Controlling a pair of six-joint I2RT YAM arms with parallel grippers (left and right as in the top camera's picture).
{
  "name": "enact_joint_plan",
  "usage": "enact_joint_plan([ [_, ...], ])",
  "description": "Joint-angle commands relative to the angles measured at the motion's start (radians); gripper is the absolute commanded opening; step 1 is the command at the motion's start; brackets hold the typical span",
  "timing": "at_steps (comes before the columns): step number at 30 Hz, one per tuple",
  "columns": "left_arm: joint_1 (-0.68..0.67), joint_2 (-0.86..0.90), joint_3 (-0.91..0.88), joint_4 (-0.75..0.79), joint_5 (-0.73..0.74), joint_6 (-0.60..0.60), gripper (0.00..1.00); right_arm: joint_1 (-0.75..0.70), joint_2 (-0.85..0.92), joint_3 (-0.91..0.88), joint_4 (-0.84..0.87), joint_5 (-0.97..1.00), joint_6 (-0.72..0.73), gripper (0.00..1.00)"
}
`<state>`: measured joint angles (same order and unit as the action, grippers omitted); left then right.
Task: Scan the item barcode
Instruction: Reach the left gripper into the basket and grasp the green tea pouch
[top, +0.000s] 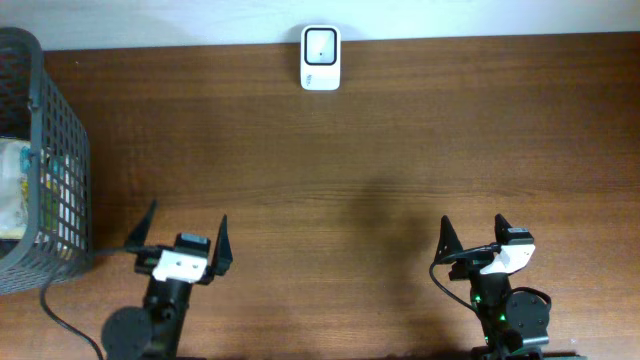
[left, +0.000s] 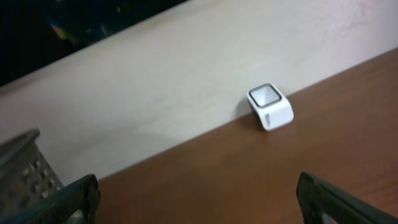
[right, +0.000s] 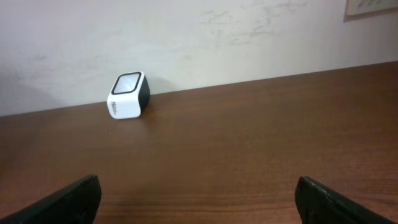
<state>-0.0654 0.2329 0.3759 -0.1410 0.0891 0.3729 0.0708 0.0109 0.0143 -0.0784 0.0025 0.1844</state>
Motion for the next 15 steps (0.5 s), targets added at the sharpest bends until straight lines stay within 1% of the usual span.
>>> enact_joint_plan([
  [1, -0.004, 0.185, 0.201, -0.061, 0.058, -0.026, 0.99, -0.006, -0.007, -0.009, -0.003, 0.009, 0.003, 0.99],
  [8, -0.004, 0.634, 0.677, -0.307, 0.177, -0.037, 0.99, -0.006, -0.007, -0.009, -0.003, 0.009, 0.003, 0.99],
  [11, -0.003, 0.869, 0.95, -0.502, 0.23, -0.037, 0.99, -0.006, -0.007, -0.009, -0.003, 0.009, 0.003, 0.99],
  [13, 0.011, 1.056, 1.183, -0.681, 0.341, -0.037, 0.99, -0.006, -0.007, -0.009, -0.003, 0.009, 0.003, 0.99],
  [15, 0.017, 1.181, 1.337, -0.792, 0.494, -0.037, 0.99, -0.006, -0.007, -0.009, -0.003, 0.009, 0.003, 0.99],
])
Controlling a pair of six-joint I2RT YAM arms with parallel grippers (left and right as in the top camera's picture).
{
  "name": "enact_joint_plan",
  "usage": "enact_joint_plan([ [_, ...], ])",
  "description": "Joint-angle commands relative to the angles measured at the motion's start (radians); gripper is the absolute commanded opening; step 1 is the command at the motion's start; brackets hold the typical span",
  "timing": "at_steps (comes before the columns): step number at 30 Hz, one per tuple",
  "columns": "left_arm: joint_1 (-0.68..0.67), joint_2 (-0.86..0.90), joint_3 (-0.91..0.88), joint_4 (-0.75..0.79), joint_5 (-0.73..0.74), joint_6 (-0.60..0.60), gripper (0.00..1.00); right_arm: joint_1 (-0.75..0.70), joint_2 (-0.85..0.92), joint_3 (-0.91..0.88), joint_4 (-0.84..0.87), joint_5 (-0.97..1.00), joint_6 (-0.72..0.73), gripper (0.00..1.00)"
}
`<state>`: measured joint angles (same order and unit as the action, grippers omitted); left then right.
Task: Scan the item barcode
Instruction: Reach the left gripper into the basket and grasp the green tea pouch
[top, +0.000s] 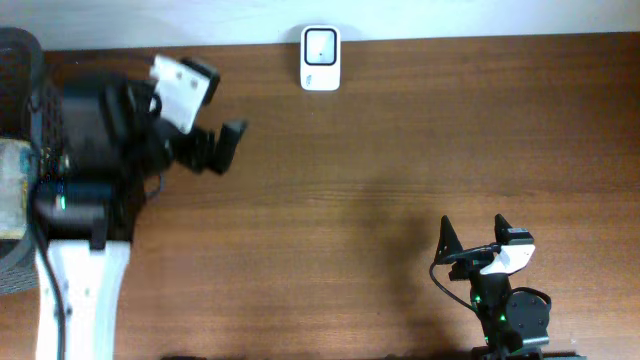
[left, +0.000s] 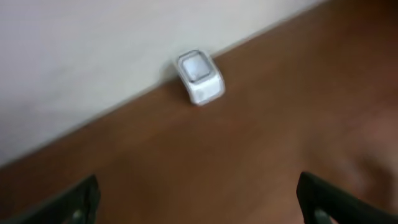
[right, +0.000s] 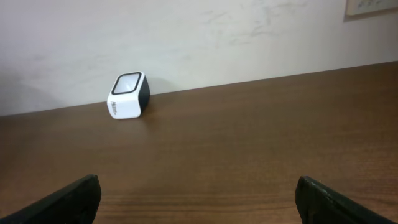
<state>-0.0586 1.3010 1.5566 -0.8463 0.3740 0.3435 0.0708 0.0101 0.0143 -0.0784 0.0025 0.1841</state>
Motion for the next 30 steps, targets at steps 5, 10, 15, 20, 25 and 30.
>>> enact_joint_plan([
  [5, 0.009, 0.175, 0.193, -0.162, 0.263, -0.007, 0.99, -0.006, -0.006, -0.009, -0.003, 0.009, 0.004, 0.99],
  [10, 0.019, 0.174, 0.201, -0.17, 0.177, -0.021, 0.99, -0.006, -0.006, -0.009, -0.003, 0.009, 0.004, 0.99],
  [15, 0.279, 0.174, 0.3, -0.156, -0.302, -0.465, 0.99, -0.006, -0.006, -0.009, -0.003, 0.009, 0.004, 0.99],
  [20, 0.678, 0.201, 0.307, -0.18, -0.405, -0.612, 0.99, -0.006, -0.006, -0.009, -0.003, 0.009, 0.004, 0.99],
  [25, 0.852, 0.324, 0.269, -0.239, -0.404, -0.612, 1.0, -0.006, -0.006, -0.009, -0.003, 0.009, 0.004, 0.99],
  [30, 0.871, 0.484, 0.234, -0.263, -0.404, -0.515, 0.96, -0.006, -0.006, -0.009, -0.003, 0.009, 0.004, 0.99],
])
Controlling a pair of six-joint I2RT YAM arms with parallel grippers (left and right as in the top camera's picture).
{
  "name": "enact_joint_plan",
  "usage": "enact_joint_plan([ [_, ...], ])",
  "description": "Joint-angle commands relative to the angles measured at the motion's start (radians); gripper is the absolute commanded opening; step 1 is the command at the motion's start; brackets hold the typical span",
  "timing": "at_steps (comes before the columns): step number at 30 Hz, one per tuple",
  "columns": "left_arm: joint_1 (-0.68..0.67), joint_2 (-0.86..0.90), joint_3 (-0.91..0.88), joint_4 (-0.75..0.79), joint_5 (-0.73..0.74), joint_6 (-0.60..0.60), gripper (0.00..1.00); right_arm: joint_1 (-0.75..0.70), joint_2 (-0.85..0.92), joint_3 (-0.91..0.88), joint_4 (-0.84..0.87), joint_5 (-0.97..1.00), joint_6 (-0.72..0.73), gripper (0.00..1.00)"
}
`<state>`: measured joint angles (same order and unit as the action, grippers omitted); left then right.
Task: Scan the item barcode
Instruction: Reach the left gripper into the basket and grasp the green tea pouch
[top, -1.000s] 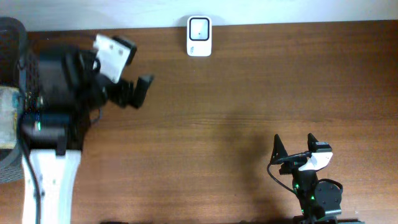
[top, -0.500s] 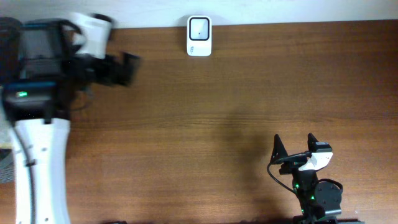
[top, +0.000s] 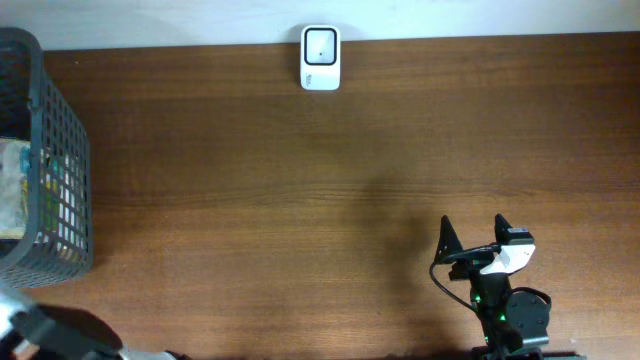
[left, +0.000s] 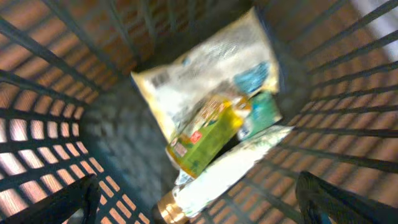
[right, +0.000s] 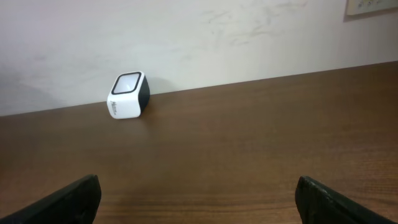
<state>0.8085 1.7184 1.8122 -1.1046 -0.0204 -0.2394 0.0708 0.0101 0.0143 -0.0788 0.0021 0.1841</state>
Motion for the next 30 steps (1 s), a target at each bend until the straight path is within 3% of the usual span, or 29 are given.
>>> enact_joint_plan([
  [1, 0.005, 0.08, -0.029, -0.004, -0.011, 0.093, 0.97, -0.006, -0.006, -0.009, -0.002, 0.009, 0.004, 0.99],
  [5, 0.006, 0.178, -0.042, 0.001, 0.014, 0.233, 0.96, -0.006, -0.006, -0.009, -0.002, 0.009, 0.004, 0.99],
  [11, 0.006, 0.319, -0.043, 0.005, 0.017, 0.337, 0.92, -0.006, -0.006, -0.009, -0.002, 0.009, 0.004, 0.99],
  [19, 0.005, 0.449, -0.043, 0.031, 0.027, 0.369, 0.9, -0.006, -0.006, -0.009, -0.002, 0.009, 0.004, 0.99],
  [21, 0.001, 0.472, -0.043, 0.035, 0.036, 0.368, 0.84, -0.006, -0.006, -0.009, -0.002, 0.009, 0.004, 0.99],
  [23, 0.0, 0.493, -0.044, 0.035, 0.035, 0.367, 0.7, -0.006, -0.006, -0.009, -0.002, 0.009, 0.004, 0.99],
  [26, -0.001, 0.499, -0.04, 0.033, 0.035, 0.337, 0.39, -0.006, -0.006, -0.009, -0.002, 0.009, 0.004, 0.99],
  [30, -0.001, 0.497, 0.0, -0.002, 0.035, 0.294, 0.19, -0.006, -0.006, -0.009, -0.002, 0.009, 0.004, 0.99],
])
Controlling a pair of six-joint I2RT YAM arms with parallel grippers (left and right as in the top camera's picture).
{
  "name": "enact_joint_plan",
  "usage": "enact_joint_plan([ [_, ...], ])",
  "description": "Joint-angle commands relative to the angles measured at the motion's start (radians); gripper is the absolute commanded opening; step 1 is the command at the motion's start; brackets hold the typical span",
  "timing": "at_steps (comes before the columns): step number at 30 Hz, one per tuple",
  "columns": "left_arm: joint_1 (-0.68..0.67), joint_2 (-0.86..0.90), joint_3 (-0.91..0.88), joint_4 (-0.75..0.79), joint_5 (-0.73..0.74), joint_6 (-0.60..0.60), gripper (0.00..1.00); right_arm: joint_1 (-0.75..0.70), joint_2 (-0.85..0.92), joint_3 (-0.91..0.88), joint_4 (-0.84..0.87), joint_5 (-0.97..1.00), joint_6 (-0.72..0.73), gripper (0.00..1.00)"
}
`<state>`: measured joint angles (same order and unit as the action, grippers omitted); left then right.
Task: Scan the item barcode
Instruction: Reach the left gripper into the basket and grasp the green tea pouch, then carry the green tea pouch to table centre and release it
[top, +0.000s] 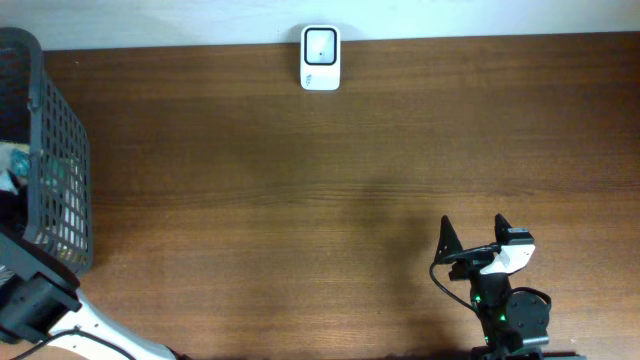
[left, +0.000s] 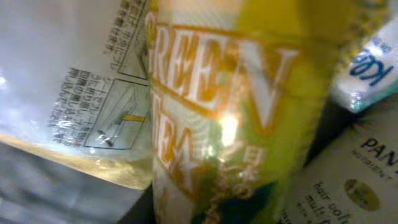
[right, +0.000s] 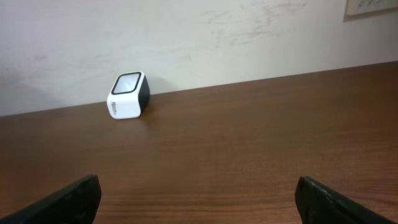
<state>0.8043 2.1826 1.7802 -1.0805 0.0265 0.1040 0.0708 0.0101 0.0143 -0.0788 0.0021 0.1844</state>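
A yellow-green pack printed GREEN TEA (left: 230, 112) fills the left wrist view at very close range. It lies on a clear printed bag (left: 74, 87) inside the grey wire basket (top: 62, 150) at the table's left edge. My left arm (top: 32, 300) reaches into that basket; its fingers show in no view. The white barcode scanner (top: 321, 58) stands at the table's back edge, also seen as the scanner (right: 127, 96). My right gripper (top: 472, 232) rests open at the front right, nothing between its fingers.
Beside the tea pack lie a pale hair-product label (left: 364, 180) and a blue-and-white packet (left: 373, 59). The basket's walls stand around them. A pale wall (right: 199, 37) runs behind the scanner.
My left wrist camera was above the basket with several items seen from a distance; now it is pressed close to the green tea pack. The right arm has not moved.
Both grippers rested open at the table's front. Then the left arm stood raised near the back left, facing the scanner. Then it looked down into the basket, open. Now it is low inside the basket at the green tea pack.
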Motion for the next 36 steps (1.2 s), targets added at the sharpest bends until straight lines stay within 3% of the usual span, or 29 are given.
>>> enact_joint_plan([
  [1, 0.003, 0.032, 0.071, -0.057, -0.011, -0.071, 0.13, -0.006, -0.006, -0.009, -0.002, 0.009, 0.004, 0.99],
  [6, 0.003, -0.004, 0.364, -0.246, 0.021, -0.17, 0.11, -0.006, -0.006, -0.009, -0.002, 0.009, 0.003, 0.99],
  [13, -0.054, -0.232, 0.718, -0.448, 0.243, -0.22, 0.08, -0.006, -0.006, -0.009, -0.002, 0.009, 0.003, 0.99],
  [16, -0.248, -0.388, 0.721, -0.497, 0.17, -0.219, 0.09, -0.006, -0.006, -0.009, -0.002, 0.009, 0.003, 0.99],
  [21, -0.627, -0.391, 0.671, -0.601, 0.054, -0.22, 0.12, -0.006, -0.006, -0.009, -0.002, 0.009, 0.004, 0.99],
  [26, -0.853, -0.333, 0.366, -0.448, 0.055, -0.249, 0.13, -0.006, -0.006, -0.009, -0.002, 0.009, 0.004, 0.98],
  [29, -0.976, -0.295, 0.048, -0.215, 0.055, -0.343, 0.13, -0.006, -0.006, -0.009, -0.002, 0.009, 0.003, 0.99],
  [32, -1.083, -0.253, -0.129, -0.008, 0.056, -0.441, 0.13, -0.006, -0.006, -0.009, -0.002, 0.009, 0.003, 0.99],
  [36, -1.236, -0.154, -0.18, 0.163, 0.059, -0.538, 0.19, -0.006, -0.006, -0.009, -0.002, 0.009, 0.003, 0.99],
])
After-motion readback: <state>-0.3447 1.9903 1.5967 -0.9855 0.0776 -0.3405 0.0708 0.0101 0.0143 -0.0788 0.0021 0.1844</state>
